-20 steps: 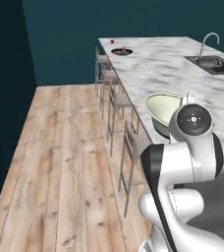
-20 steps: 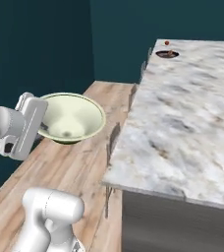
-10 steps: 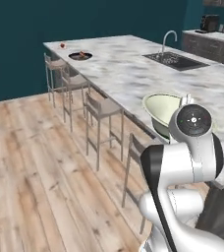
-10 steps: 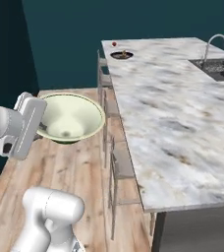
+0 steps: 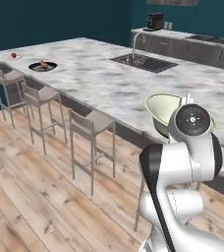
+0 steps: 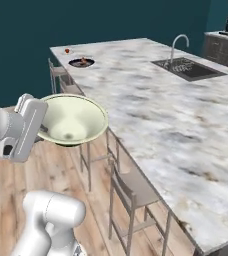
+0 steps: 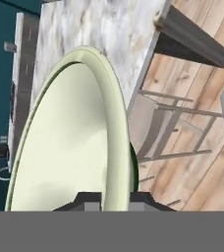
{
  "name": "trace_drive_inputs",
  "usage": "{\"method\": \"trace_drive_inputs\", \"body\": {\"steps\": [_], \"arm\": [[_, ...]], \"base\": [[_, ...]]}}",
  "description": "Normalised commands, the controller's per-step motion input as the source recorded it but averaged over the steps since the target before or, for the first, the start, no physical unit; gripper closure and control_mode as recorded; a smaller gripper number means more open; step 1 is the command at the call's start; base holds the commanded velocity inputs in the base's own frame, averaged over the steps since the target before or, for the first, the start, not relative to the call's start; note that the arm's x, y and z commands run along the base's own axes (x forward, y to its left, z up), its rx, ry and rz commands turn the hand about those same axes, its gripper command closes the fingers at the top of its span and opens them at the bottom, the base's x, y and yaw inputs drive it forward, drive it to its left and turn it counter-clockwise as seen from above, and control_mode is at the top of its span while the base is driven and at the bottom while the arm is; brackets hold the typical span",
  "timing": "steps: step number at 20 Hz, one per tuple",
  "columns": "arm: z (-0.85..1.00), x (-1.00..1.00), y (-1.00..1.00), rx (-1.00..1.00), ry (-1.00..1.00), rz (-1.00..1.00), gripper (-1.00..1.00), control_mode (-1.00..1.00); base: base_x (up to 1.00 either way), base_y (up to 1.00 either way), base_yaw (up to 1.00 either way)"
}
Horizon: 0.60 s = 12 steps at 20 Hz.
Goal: Take the smaller bowl and place it next to the appetizer plate on the dining counter , and place the larger bowl next to the plate with cooked food.
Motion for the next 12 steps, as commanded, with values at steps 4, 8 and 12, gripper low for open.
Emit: {"method": "trace_drive_inputs", "body": {"steps": [4,8,12], "arm": [[0.0,0.0,0.0,0.0,0.0,0.0,1.0,1.0],[0.0,0.0,0.0,0.0,0.0,0.0,1.0,1.0],[0.0,0.0,0.0,0.0,0.0,0.0,1.0,1.0]], "base": [[0.74,1.0,-0.44],[0.69,1.0,-0.43],[0.64,1.0,-0.39]]}}
